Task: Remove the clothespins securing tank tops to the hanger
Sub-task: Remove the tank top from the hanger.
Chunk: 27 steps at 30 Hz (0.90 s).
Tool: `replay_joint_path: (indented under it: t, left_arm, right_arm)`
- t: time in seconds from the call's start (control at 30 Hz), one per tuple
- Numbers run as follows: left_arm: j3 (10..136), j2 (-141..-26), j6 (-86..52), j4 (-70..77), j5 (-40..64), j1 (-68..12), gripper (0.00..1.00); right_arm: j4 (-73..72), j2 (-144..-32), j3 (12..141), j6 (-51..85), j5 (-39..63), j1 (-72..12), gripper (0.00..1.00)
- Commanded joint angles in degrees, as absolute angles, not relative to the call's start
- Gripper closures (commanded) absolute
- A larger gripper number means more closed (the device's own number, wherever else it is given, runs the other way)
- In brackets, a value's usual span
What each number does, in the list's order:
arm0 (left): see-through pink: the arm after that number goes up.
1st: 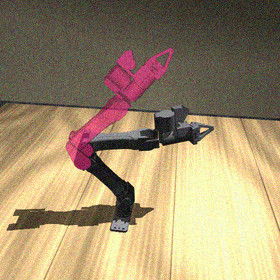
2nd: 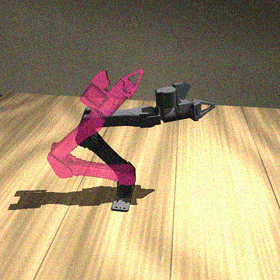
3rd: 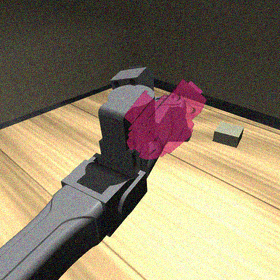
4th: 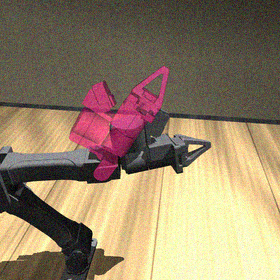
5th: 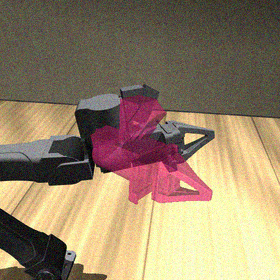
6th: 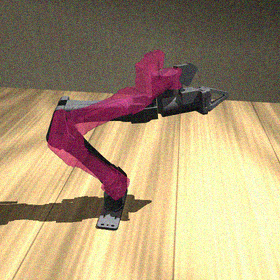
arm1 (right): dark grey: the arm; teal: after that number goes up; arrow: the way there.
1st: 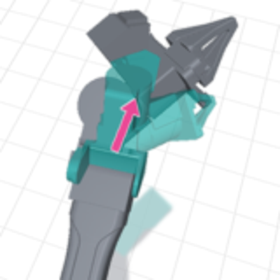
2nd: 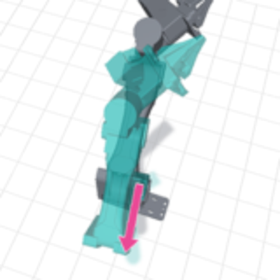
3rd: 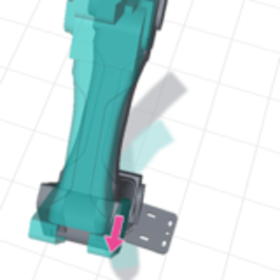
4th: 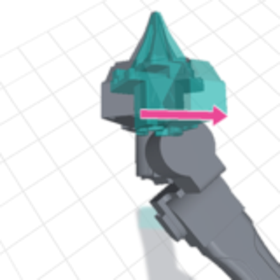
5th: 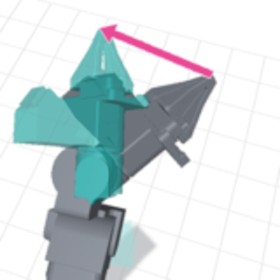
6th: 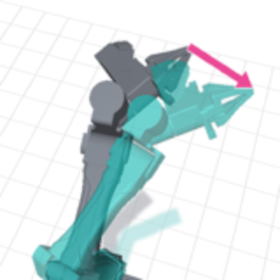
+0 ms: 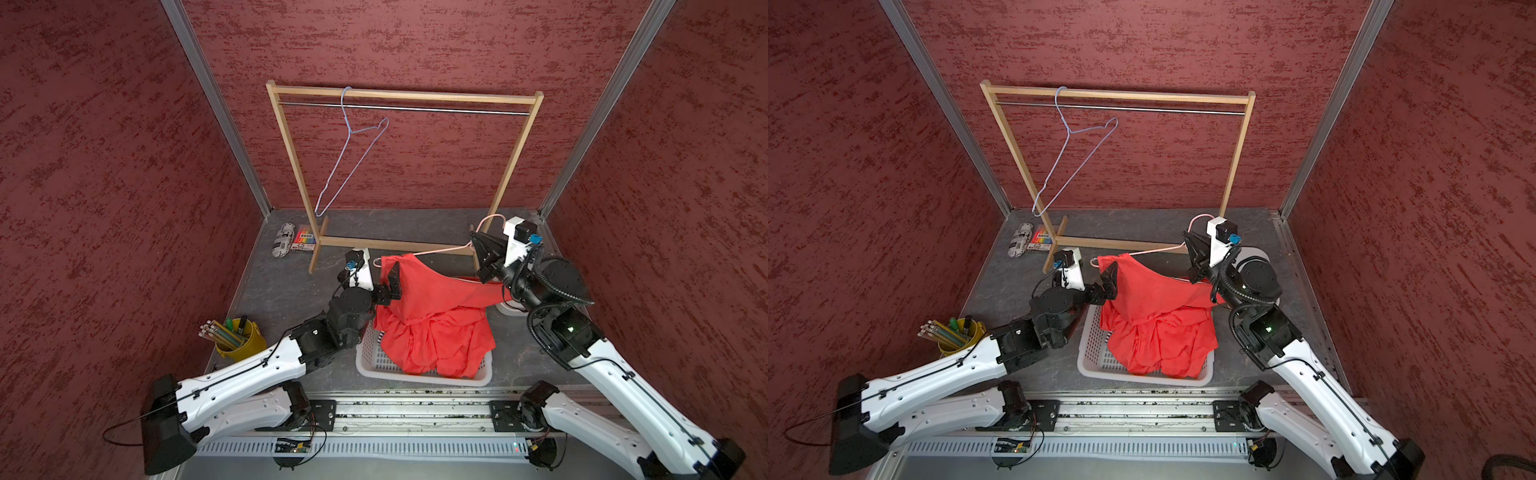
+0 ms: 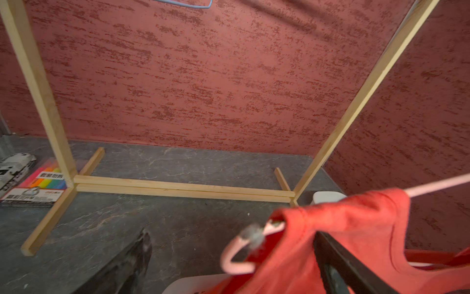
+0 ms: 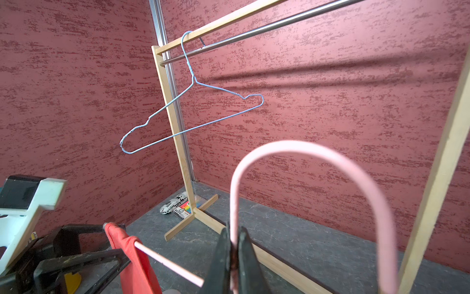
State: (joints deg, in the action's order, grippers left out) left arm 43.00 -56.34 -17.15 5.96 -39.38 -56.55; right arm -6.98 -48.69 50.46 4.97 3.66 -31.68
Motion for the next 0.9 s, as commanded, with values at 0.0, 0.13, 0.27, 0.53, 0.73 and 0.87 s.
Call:
replay_joint_path:
  t: [0.0,0.13,0.27,0.53,0.73,0.87]
  left_arm:
    - [41.7,-56.7,-15.3,13.2,-32.6,-56.0,0.00]
    - [40.6,-57.9,-14.9,17.1,-28.6,-55.9,0.00]
    - [42.1,-60.5,-16.3,16.2,-27.6,-55.2,0.11]
    - [40.4,-58.5,-18.0,17.6,-28.6,-53.2,0.90]
    - [38.5,-55.1,-18.2,17.8,-28.7,-51.7,0.97]
    - [37.0,-52.6,-19.1,17.5,-26.7,-50.2,0.96]
  right_arm:
    - [-9.0,-49.1,51.0,4.7,5.3,-31.9,1.00]
    - [-10.4,-48.9,50.4,4.7,5.9,-31.9,1.00]
    - [-10.8,-48.3,50.3,4.5,6.1,-31.9,1.00]
    - [-9.9,-48.2,50.1,4.5,4.7,-31.9,1.00]
    - [-6.2,-50.5,50.9,2.9,0.3,-31.9,1.00]
    - [-6.0,-51.8,50.9,2.4,-2.0,-31.9,1.00]
